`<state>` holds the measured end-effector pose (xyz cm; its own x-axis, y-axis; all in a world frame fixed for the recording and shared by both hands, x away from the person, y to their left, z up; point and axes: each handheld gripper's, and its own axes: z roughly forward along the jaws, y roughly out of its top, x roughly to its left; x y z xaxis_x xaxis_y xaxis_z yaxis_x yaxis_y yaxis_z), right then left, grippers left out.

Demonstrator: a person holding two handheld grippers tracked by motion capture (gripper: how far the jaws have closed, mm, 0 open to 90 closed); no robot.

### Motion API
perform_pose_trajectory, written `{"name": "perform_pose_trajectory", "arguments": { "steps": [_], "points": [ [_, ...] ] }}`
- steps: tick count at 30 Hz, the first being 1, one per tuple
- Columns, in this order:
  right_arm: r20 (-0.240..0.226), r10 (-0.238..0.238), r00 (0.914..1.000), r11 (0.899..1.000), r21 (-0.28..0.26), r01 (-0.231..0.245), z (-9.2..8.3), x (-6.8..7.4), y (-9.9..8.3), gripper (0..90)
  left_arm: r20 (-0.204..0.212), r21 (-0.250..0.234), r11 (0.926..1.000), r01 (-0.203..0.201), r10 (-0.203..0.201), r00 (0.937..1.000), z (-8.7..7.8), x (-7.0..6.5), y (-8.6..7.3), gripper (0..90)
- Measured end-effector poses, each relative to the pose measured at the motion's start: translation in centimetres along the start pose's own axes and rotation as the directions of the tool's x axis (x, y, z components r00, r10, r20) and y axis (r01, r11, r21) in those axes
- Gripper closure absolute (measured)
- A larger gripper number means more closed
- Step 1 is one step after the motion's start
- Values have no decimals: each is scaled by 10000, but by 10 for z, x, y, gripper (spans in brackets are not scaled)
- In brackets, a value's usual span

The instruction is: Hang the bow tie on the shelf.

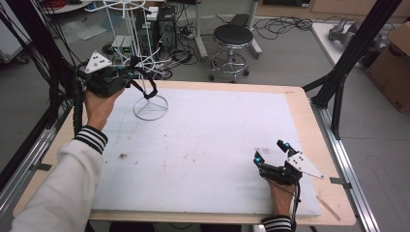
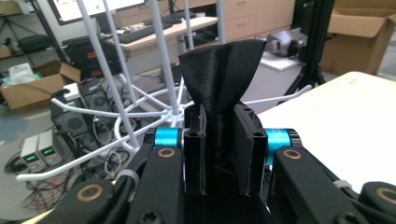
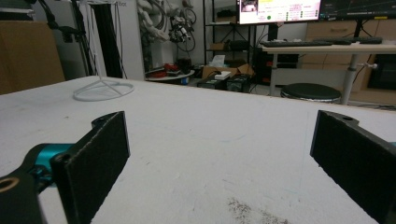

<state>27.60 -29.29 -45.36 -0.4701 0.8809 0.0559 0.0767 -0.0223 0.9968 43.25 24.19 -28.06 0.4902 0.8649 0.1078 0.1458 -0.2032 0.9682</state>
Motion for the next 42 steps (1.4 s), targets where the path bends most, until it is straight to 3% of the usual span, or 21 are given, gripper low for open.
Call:
{"name": "perform_pose_trajectory", "arguments": {
  "steps": [6, 13, 16, 18, 26, 30, 33, 38, 42],
  "points": [
    [-21, -56, 10000, 9999, -99, 56, 0, -1, 0, 36, -40, 158, 9998, 126, -126, 9999, 1, 2, -2, 731],
    [-6, -93, 10000, 9999, -100, 93, 0, -1, 0, 36, -308, 162, 9995, 276, -271, 9992, 1, 1, -1, 495],
    [-7, -93, 10000, 9999, -82, 93, 0, 0, 0, 36, -7, -110, 9997, 212, -212, 9998, -2, 0, 0, 367],
    [-8, -103, 9999, 9999, -96, 102, 0, 0, 0, 36, 385, -292, 9995, 157, -146, 9992, -4, -1, -1, 225],
    [2, -190, 9998, 9998, 5, 190, 0, 0, 0, 36, 859, -793, 9968, 60, 9, 9963, -32, 1, -18, 89],
    [-38, -142, 9999, 9999, 25, 142, 1, 0, 0, 36, 1226, -1391, 9903, -4, 176, 9923, -54, 7, -36, 75],
    [-7, -136, 9999, 9999, -32, 136, 0, 1, 0, 36, 1494, -1758, 9841, 244, 22, 9888, -71, 7, -55, 76],
    [-33, -101, 9999, 9999, -78, 101, -1, 0, 0, 36, 1468, -2335, 9713, 452, -108, 9891, -97, -4, -96, 75],
    [26, -192, 9998, 9997, -151, 193, -1, 0, 0, 36, 1565, -2309, 9719, 470, -106, 9876, -103, -18, -129, 76]
  ]
}}
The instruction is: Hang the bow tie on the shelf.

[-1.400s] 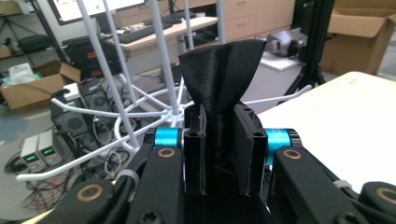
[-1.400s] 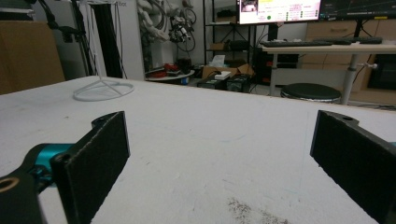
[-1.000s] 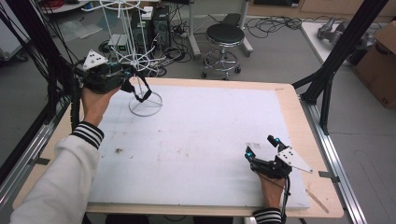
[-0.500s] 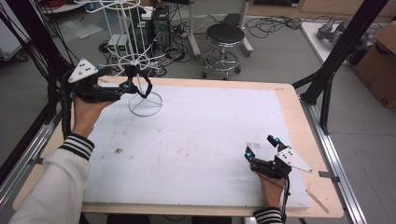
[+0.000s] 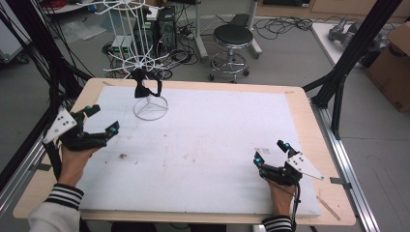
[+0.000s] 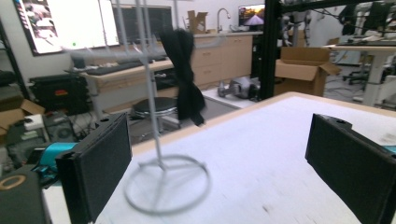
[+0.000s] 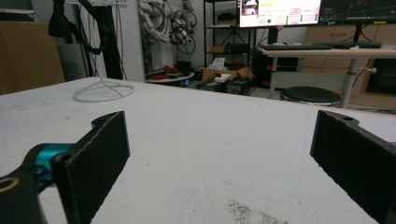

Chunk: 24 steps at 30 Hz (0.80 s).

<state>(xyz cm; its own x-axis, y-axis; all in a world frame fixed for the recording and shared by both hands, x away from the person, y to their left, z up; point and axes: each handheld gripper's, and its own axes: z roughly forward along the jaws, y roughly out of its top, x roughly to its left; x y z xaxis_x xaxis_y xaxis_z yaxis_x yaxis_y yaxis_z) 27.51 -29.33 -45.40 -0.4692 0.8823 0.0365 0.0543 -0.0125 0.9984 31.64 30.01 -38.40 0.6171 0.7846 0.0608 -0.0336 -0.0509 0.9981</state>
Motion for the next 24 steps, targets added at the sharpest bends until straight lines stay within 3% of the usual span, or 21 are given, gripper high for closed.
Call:
{"name": "perform_pose_trajectory", "arguments": {
  "steps": [4, 9, 13, 16, 22, 24],
  "points": [
    [-5, 35, 10000, 10000, 46, -35, -1, 1, 0, 36, 10, 246, 9990, 364, -364, 9993, -2, -10, -24, 76],
    [-7, -1, 10000, 10000, 30, 1, 0, 1, 0, 36, -87, -223, 9954, 934, -936, 9956, -4, -17, -46, 75],
    [-6, -1, 10000, 10000, 40, 1, 0, 1, 0, 36, -153, -73, 9927, 1201, -1202, 9926, -4, -21, -61, 80],
    [-2, -2, 10000, 10000, 49, 2, 0, 1, 0, 36, -252, -196, 9914, 1295, -1300, 9912, -6, -23, -69, 80],
    [18, -85, 10000, 9999, 70, 85, 1, 1, 0, 36, -142, -451, 9960, 766, -773, 9969, -8, -27, -70, 87],
    [29, -91, 10000, 9999, 66, 91, 1, 1, 0, 36, -143, -451, 9961, 757, -764, 9970, -8, -27, -70, 88]
  ]
}}
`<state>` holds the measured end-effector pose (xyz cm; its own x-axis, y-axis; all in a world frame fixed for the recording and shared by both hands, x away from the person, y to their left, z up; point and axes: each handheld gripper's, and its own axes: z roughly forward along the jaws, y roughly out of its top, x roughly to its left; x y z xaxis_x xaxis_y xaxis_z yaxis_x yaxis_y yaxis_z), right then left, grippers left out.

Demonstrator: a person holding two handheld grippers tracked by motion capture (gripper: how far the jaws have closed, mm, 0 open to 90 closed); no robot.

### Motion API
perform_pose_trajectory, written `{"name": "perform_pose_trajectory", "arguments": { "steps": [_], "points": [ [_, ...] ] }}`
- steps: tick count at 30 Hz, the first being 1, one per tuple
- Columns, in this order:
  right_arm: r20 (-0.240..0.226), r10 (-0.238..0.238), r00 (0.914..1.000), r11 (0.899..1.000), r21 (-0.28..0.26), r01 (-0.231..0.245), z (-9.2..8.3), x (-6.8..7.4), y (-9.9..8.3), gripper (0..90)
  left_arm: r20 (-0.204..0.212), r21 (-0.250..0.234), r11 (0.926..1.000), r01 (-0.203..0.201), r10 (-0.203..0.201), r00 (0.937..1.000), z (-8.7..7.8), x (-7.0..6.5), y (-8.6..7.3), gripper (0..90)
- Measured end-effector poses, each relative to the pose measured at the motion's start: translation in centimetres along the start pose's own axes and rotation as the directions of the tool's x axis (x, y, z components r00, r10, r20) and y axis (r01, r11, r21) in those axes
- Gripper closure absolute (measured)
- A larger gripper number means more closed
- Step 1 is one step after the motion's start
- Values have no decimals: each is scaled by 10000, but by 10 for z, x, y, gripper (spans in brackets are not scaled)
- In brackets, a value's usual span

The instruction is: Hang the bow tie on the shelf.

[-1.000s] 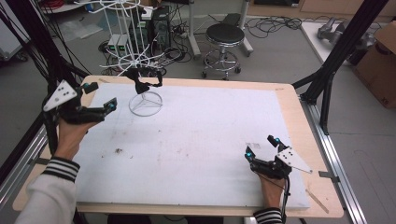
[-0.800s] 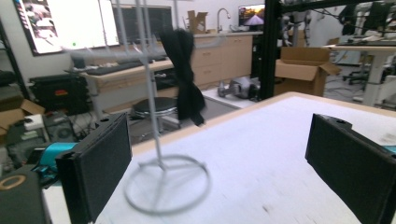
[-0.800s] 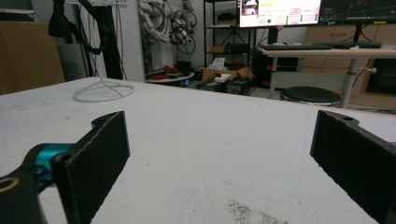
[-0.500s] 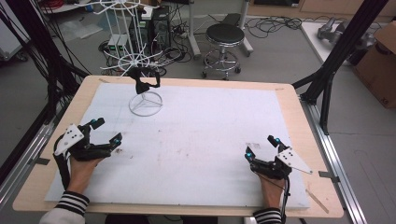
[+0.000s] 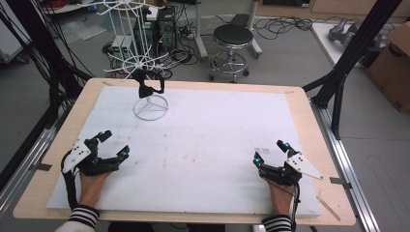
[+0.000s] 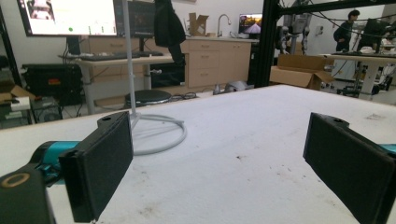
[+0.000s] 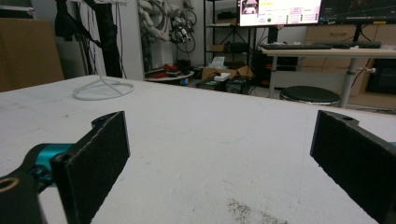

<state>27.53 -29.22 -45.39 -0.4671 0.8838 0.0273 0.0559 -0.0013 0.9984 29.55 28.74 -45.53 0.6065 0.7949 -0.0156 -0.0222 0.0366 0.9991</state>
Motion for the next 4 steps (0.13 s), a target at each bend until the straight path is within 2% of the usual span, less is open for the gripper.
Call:
{"name": "perform_pose_trajectory", "arguments": {
  "steps": [4],
  "points": [
    [-1, -10, 10000, 10000, -2, 10, 0, 0, 0, 36, 37, -54, 10000, 65, -65, 10000, -1, 0, 0, 95]
  ]
}}
